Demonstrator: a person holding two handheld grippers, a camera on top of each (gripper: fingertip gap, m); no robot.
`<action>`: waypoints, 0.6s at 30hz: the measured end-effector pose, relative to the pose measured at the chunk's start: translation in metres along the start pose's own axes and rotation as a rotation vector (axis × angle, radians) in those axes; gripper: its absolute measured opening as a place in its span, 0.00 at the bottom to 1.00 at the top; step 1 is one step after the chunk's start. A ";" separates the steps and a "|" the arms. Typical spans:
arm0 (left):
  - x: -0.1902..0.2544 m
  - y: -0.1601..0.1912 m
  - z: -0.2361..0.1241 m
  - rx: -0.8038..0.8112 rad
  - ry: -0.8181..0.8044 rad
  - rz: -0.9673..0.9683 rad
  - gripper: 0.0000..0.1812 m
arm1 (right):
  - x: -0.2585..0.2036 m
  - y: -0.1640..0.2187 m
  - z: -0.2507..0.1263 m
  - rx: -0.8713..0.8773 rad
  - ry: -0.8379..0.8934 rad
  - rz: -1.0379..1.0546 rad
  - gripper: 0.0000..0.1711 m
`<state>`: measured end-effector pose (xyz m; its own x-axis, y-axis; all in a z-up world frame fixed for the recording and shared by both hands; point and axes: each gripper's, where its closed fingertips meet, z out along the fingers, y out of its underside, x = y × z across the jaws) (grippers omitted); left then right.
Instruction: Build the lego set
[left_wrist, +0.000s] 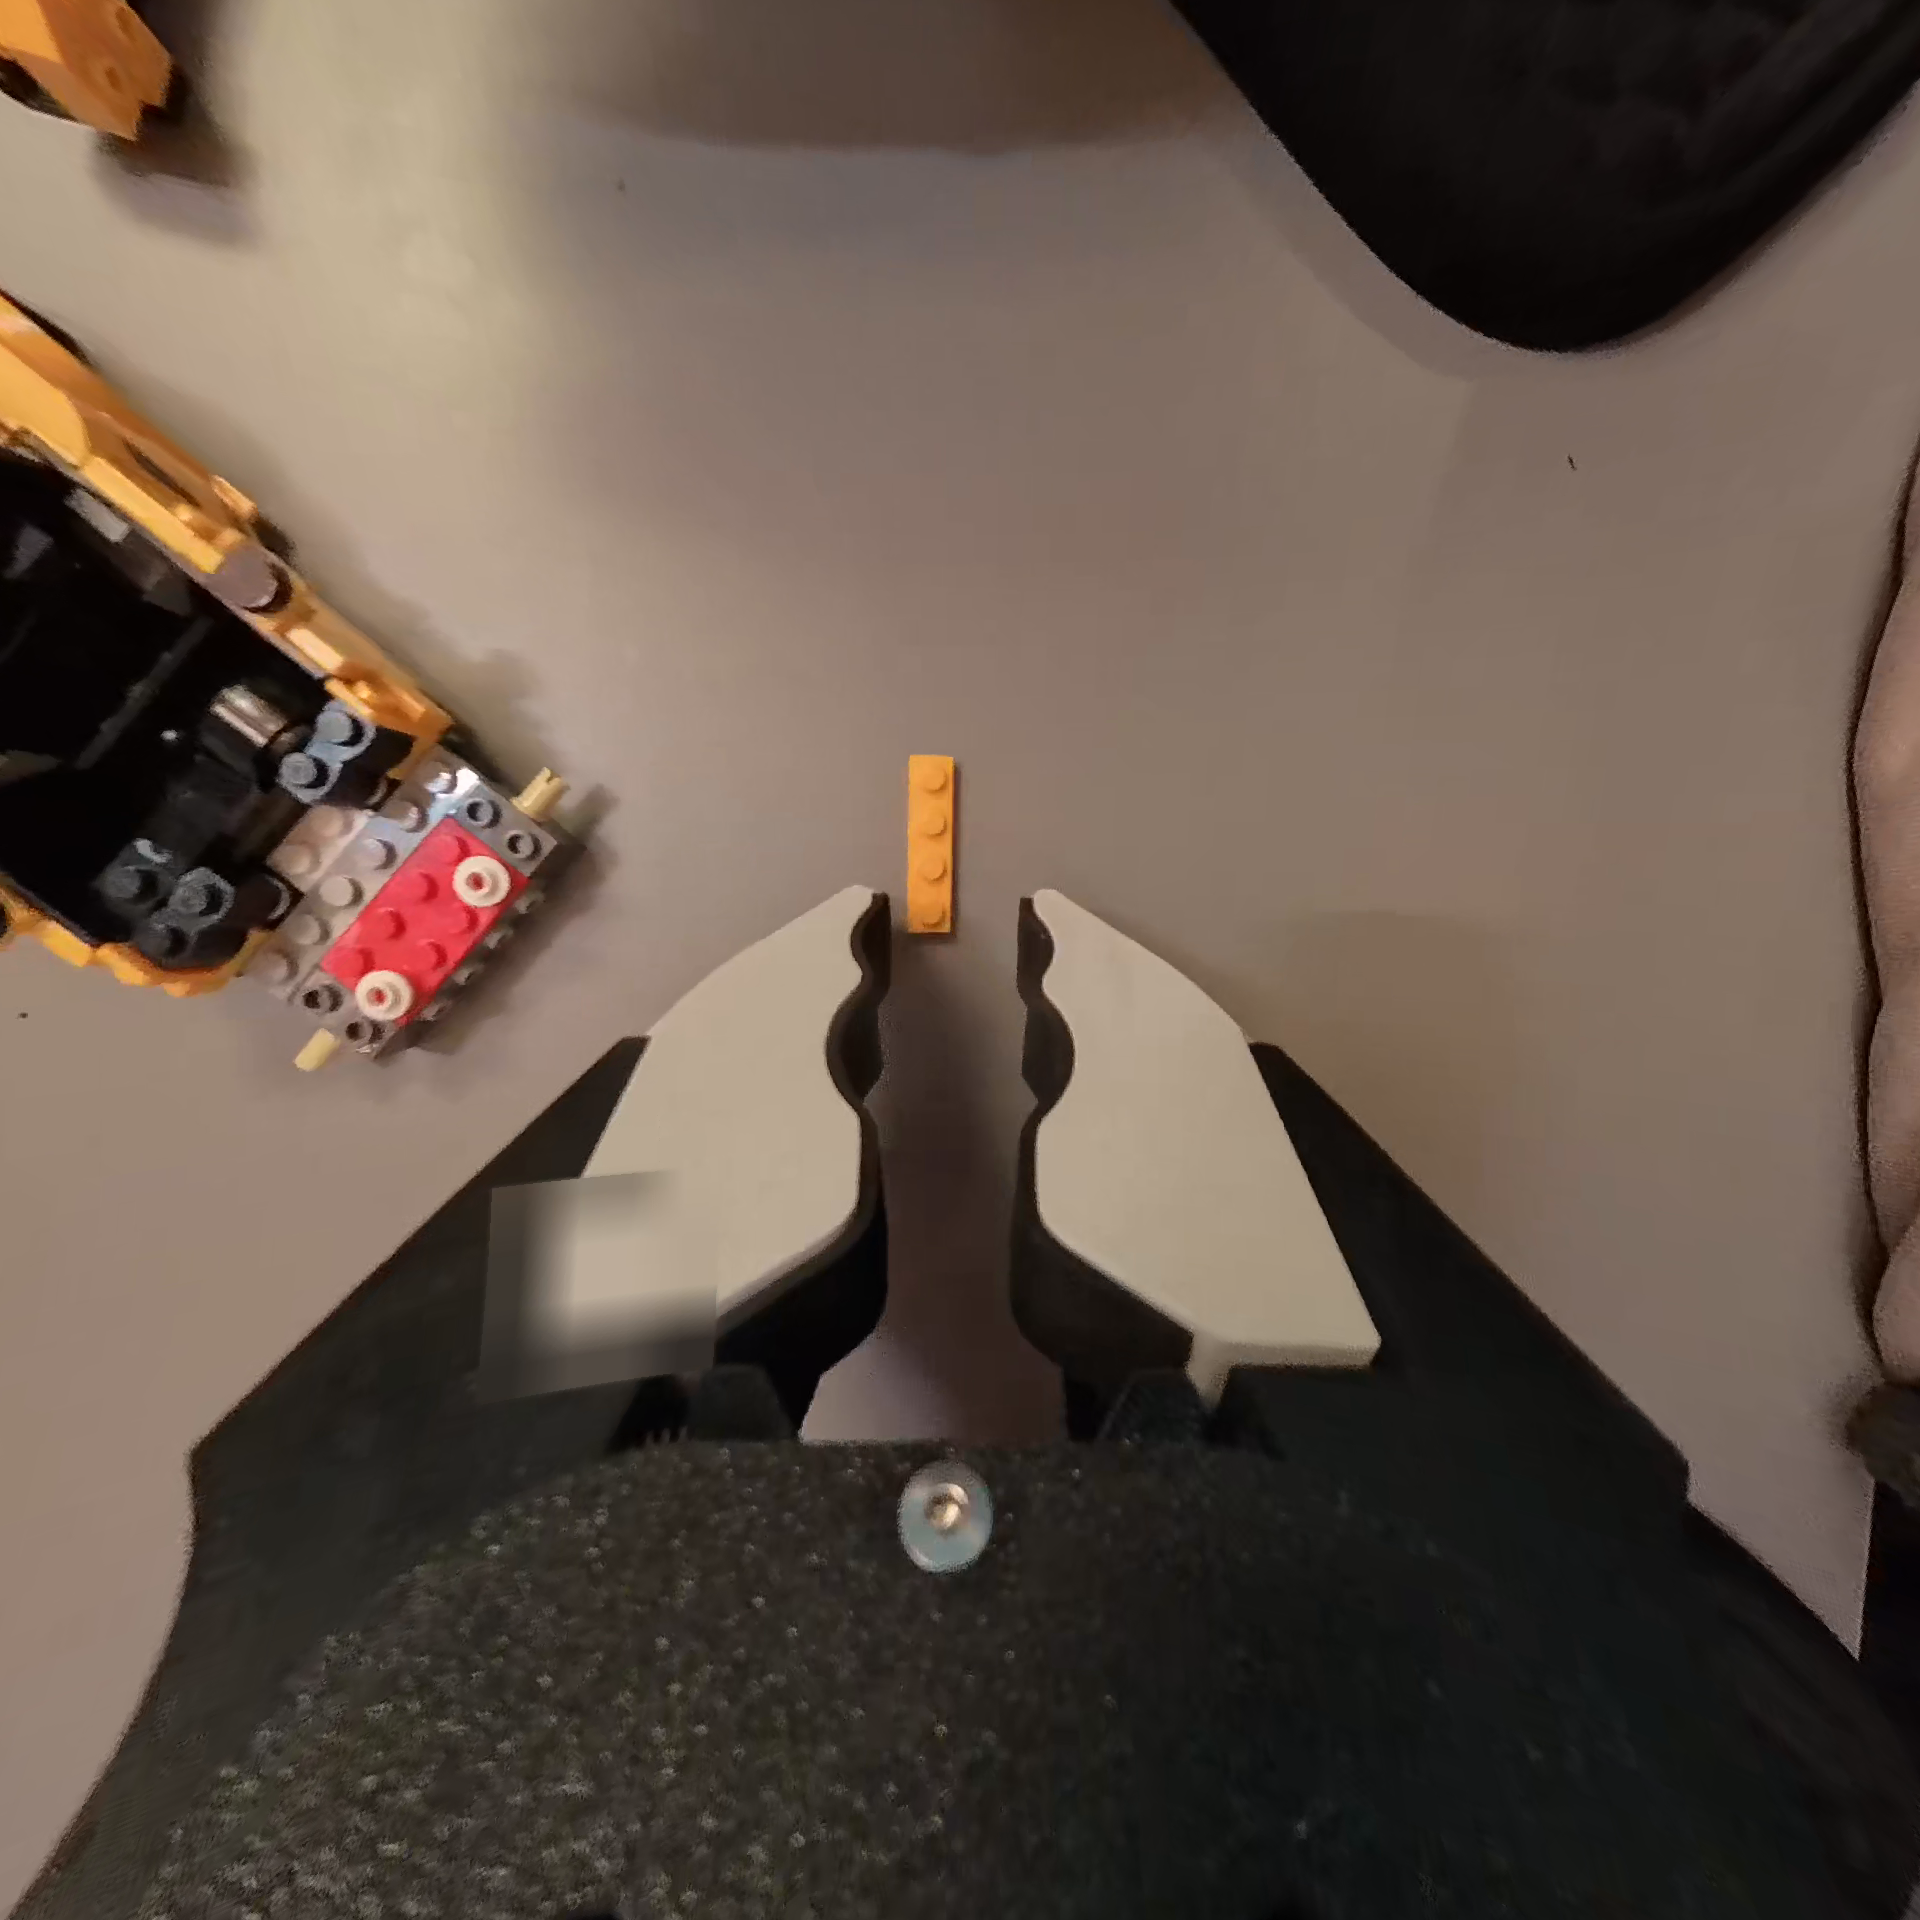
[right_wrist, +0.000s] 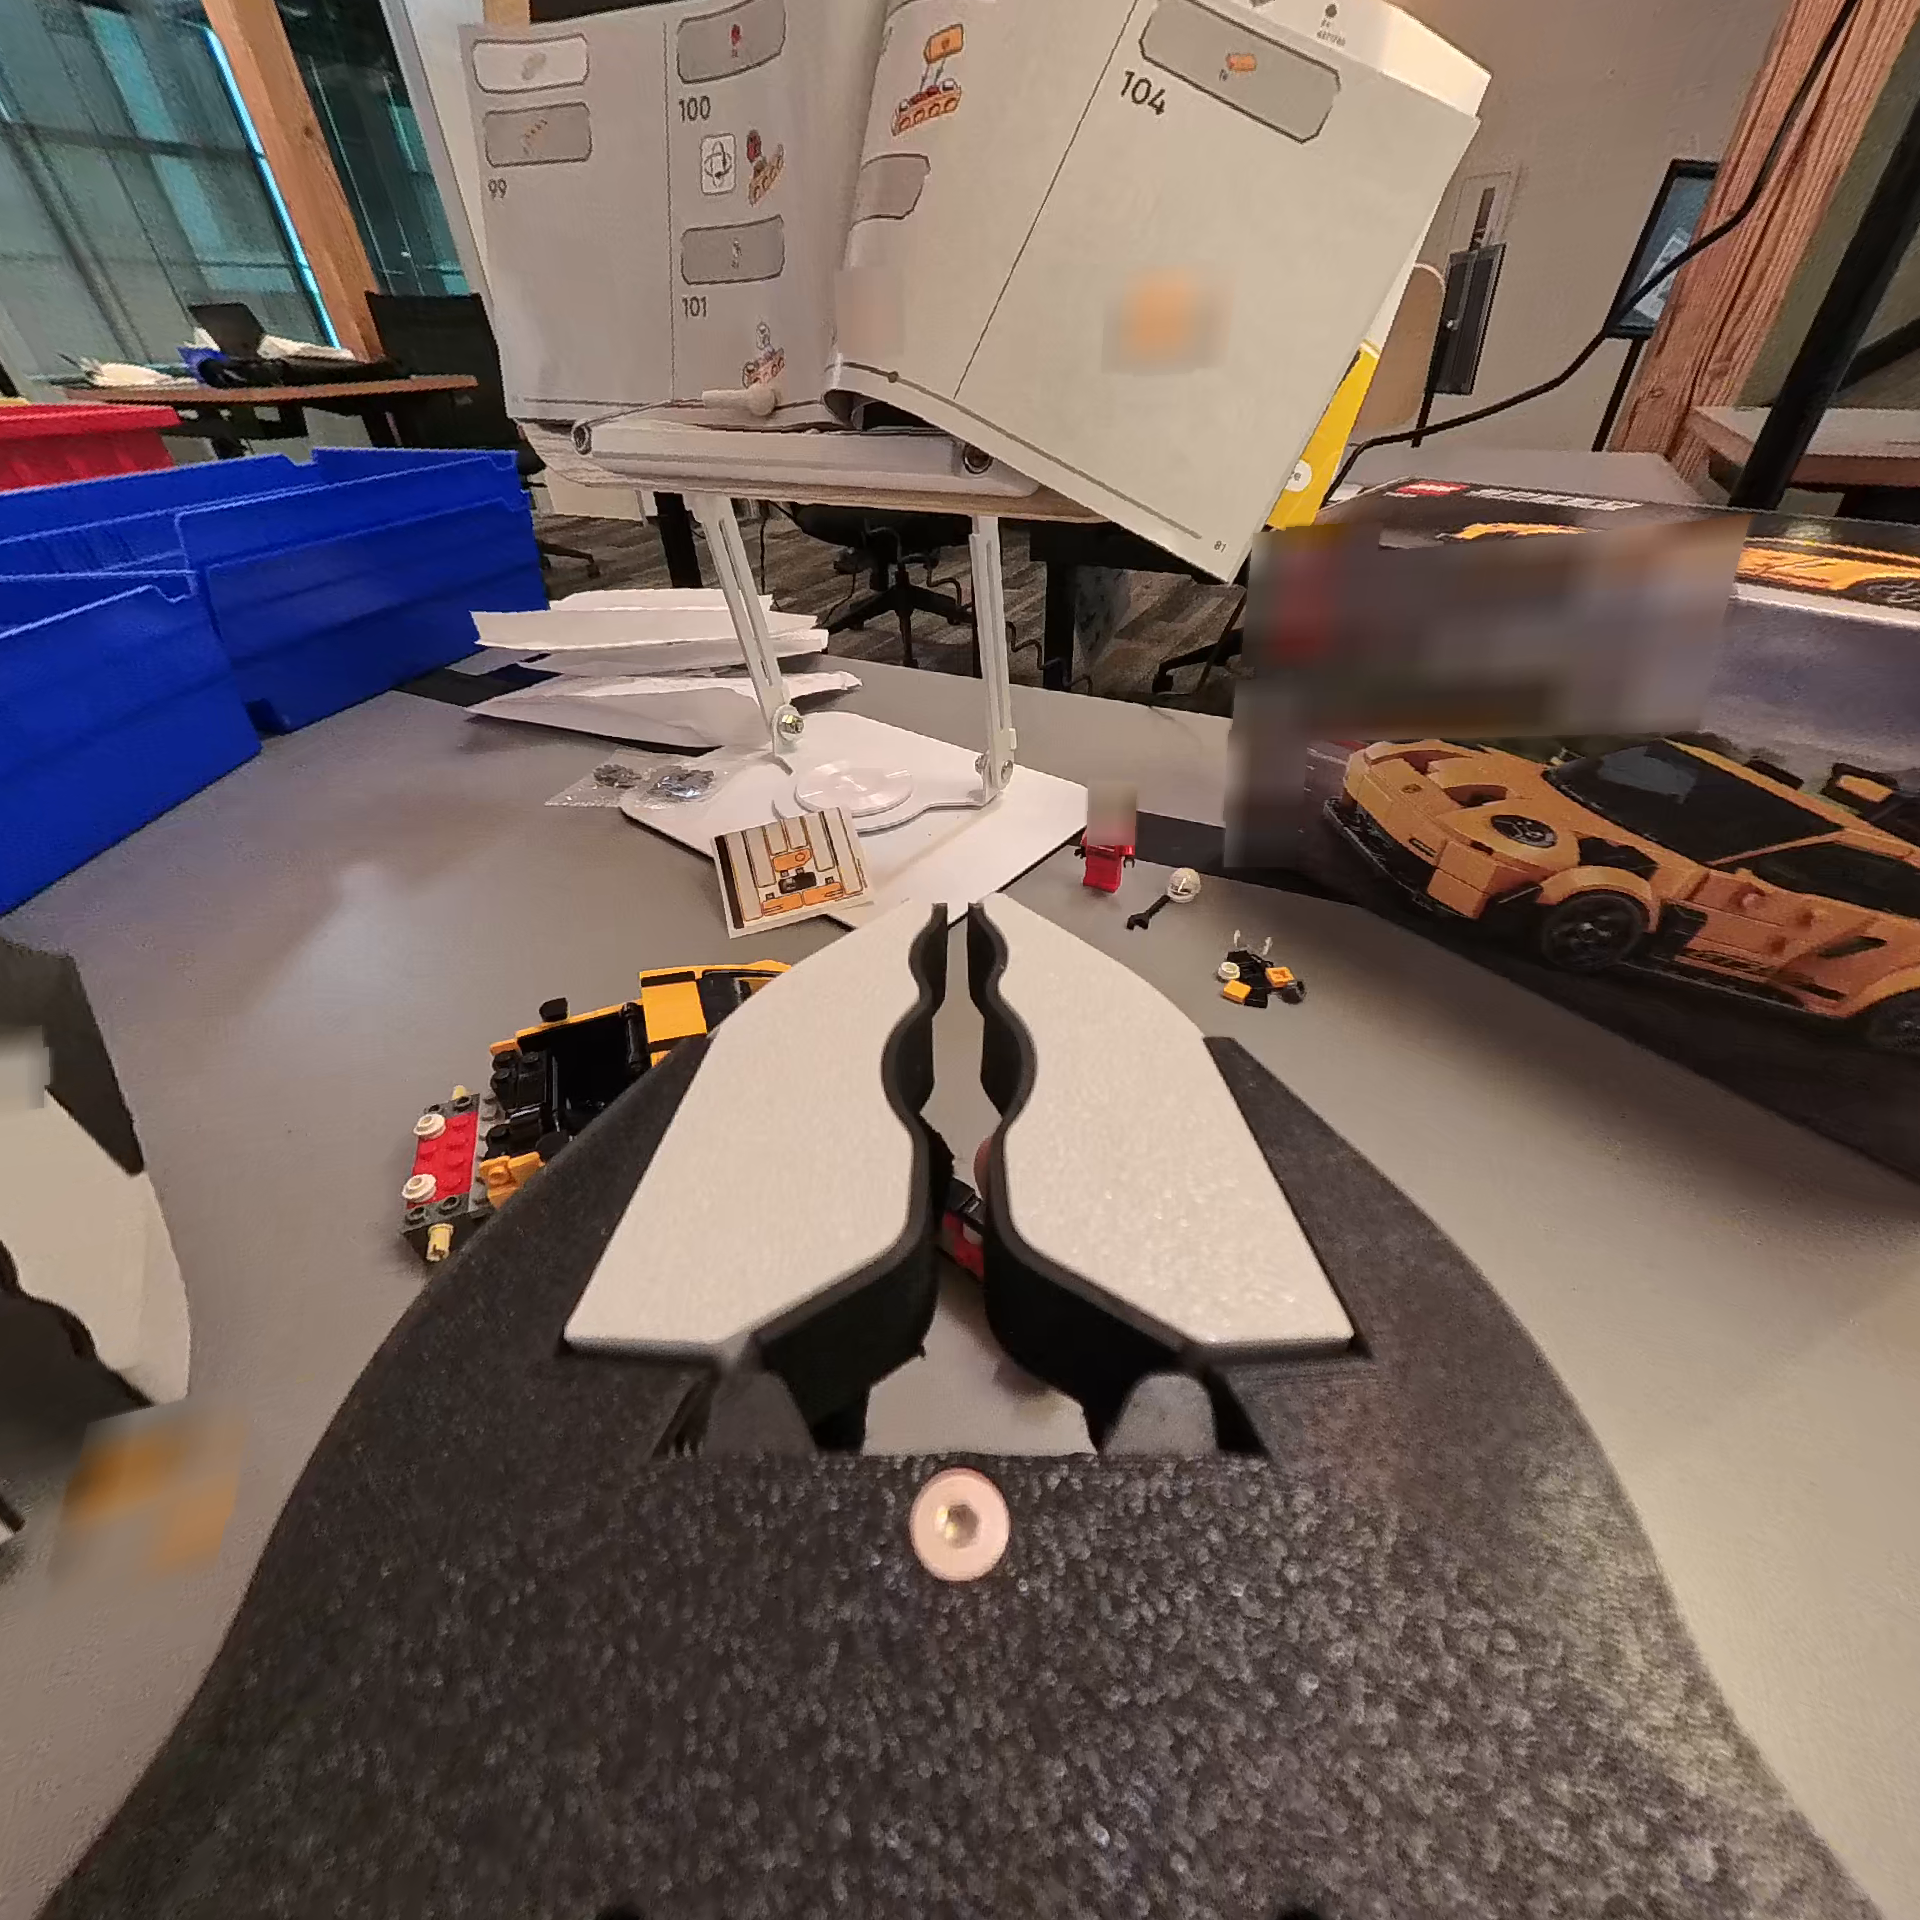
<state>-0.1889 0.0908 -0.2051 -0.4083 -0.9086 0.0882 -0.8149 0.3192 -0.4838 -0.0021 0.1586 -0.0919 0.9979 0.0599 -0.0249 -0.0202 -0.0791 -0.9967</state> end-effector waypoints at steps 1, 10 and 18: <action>0.001 0.001 0.002 -0.007 0.009 0.003 0.12 | 0.000 0.000 0.000 -0.001 -0.001 0.000 0.02; -0.001 0.005 0.003 -0.007 0.006 0.030 0.05 | -0.001 0.000 0.000 0.000 -0.007 -0.001 0.02; -0.008 0.007 0.000 0.006 -0.022 0.034 0.07 | -0.002 0.000 0.000 0.001 -0.009 -0.003 0.02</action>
<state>-0.1917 0.1006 -0.2091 -0.4265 -0.9029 0.0530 -0.7982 0.3482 -0.4915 -0.0039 0.1585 -0.0914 0.9974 0.0691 -0.0225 -0.0171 -0.0775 -0.9968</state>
